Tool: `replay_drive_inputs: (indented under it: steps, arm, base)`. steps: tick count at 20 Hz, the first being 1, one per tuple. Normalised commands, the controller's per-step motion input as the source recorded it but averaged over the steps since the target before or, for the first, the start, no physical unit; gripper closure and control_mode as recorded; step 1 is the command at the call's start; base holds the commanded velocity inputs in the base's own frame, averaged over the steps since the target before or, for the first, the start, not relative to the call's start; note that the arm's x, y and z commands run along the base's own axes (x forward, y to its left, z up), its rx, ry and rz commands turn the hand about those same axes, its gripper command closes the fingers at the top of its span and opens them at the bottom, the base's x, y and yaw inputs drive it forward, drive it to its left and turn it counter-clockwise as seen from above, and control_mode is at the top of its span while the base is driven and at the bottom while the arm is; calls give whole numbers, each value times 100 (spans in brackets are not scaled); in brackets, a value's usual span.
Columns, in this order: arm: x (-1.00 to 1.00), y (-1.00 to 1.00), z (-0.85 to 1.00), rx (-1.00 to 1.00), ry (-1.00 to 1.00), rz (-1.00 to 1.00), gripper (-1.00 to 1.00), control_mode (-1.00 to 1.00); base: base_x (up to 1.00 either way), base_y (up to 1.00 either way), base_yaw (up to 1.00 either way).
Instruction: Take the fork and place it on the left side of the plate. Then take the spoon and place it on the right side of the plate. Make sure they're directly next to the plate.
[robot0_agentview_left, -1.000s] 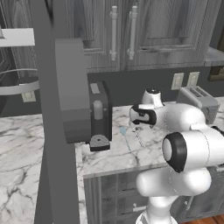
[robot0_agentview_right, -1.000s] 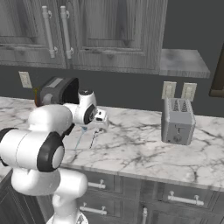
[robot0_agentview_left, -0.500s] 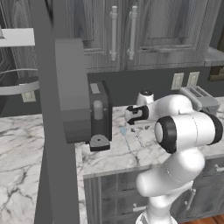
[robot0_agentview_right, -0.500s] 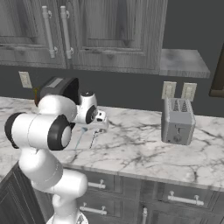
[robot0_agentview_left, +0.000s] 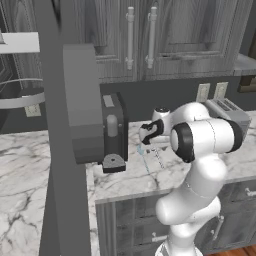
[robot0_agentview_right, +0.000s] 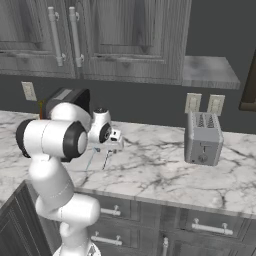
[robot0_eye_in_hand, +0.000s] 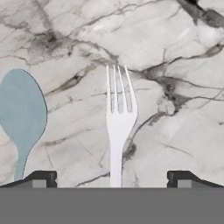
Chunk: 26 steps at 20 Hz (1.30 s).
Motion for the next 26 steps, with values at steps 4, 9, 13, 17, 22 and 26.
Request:
replay_drive_inputs:
  steps: [4, 9, 13, 17, 22, 26]
  arm:
    - [19, 0, -15, 0, 0, 0, -100, -100]
    - [0, 0, -15, 0, 1, 0, -100, -100]
    - [-1, 0, -22, 0, 1, -1, -100, -100]
    - [0, -4, -13, 0, 0, 0, -100, -100]
    - [-1, -3, -3, 0, 0, 0, -100, -100]
    - [0, 0, 0, 0, 1, -2, 100, -100]
  base:
    - [0, 0, 0]
    - [0, 0, 0]
    - [0, 0, 0]
    - [0, 0, 0]
    - [0, 0, 0]
    - [0, 0, 0]
